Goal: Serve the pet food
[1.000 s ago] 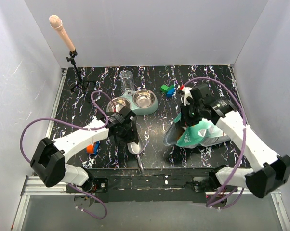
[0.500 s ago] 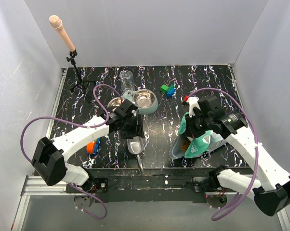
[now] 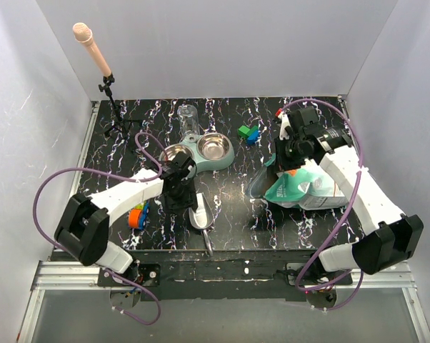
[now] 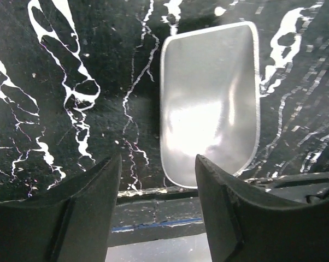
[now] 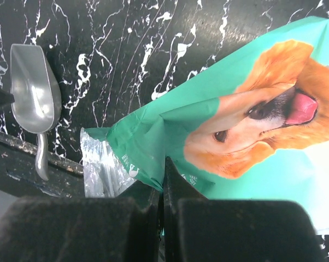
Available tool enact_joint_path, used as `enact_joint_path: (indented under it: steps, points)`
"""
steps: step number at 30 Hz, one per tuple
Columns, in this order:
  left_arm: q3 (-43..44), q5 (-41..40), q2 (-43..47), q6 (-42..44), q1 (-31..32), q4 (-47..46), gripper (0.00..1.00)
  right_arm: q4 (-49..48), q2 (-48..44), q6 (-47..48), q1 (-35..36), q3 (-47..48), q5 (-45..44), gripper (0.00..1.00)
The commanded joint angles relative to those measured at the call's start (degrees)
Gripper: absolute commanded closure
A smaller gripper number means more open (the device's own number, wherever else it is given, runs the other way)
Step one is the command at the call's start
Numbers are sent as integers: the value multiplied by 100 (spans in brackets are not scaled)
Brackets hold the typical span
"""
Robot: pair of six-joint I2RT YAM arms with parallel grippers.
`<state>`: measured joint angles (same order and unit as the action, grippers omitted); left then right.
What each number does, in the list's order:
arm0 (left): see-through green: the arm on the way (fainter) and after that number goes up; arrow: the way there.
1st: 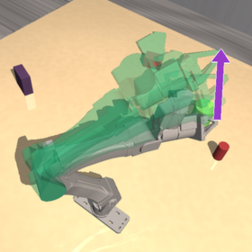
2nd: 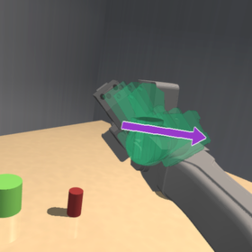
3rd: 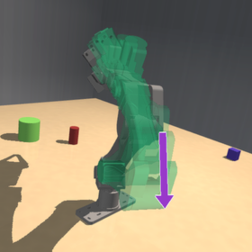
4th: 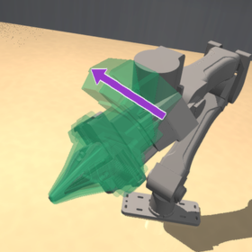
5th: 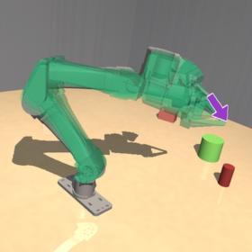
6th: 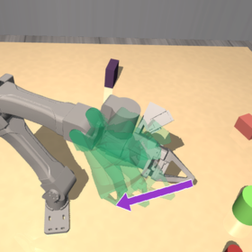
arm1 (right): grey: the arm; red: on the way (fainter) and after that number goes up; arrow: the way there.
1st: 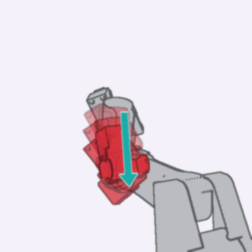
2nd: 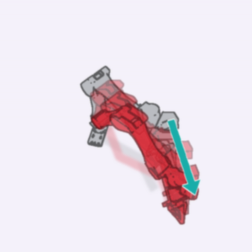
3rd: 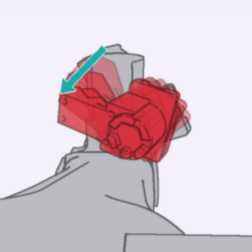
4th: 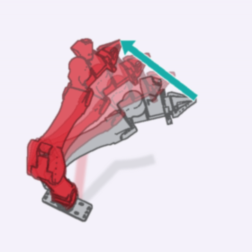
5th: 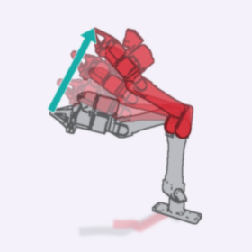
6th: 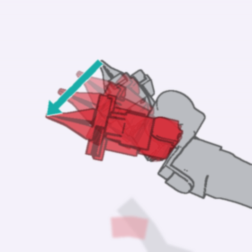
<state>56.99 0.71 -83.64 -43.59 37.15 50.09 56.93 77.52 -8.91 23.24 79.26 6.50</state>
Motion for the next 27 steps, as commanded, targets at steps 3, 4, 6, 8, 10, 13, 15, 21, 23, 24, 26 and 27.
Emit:
enact_joint_path:
  steps: [3, 4, 6, 8, 10, 13, 15, 21, 23, 24, 26, 27]
  points:
    - [39, 395, -828, 606, -155, -412, 53, -252, -70, -67, -66, 581, -105, 99]
    - [136, 395, -1073, 780, -155, -403, 58, -252, -87, -67, -66, 581, -105, 99]
    - [373, 430, -1496, 1150, -138, -394, 78, -252, -149, -76, -66, 590, -132, 99]
    - [566, 281, -1795, 1370, -111, -359, 89, -252, -262, -67, -66, 555, -210, 99]
    - [934, 158, -2076, 1659, -94, -333, 95, -305, -394, -85, -66, 503, -263, 99]
    - [1558, -236, -2323, 1994, -14, -289, 96, -288, -518, -137, -66, 485, -246, 99]
    - [1876, -317, -2543, 2100, -14, -298, 96, -287, -579, -155, -66, 432, -255, 99]
    - [2500, 306, -3079, 2373, -14, -324, 90, -340, -755, -243, -66, 213, -132, 99]
    - [2650, 290, -3106, 2399, -23, -219, 77, -358, -799, -252, -66, 151, -114, 99]
    - [2703, 289, -3071, 2399, -14, -184, 71, -375, -826, -252, -66, 107, -88, 99]
    - [2633, 342, -2861, 2408, -14, -218, 61, -384, -843, -243, -66, 63, -53, 99]
    - [2589, 342, -2712, 2373, -14, -201, 55, -393, -843, -243, -66, 37, -35, 99]
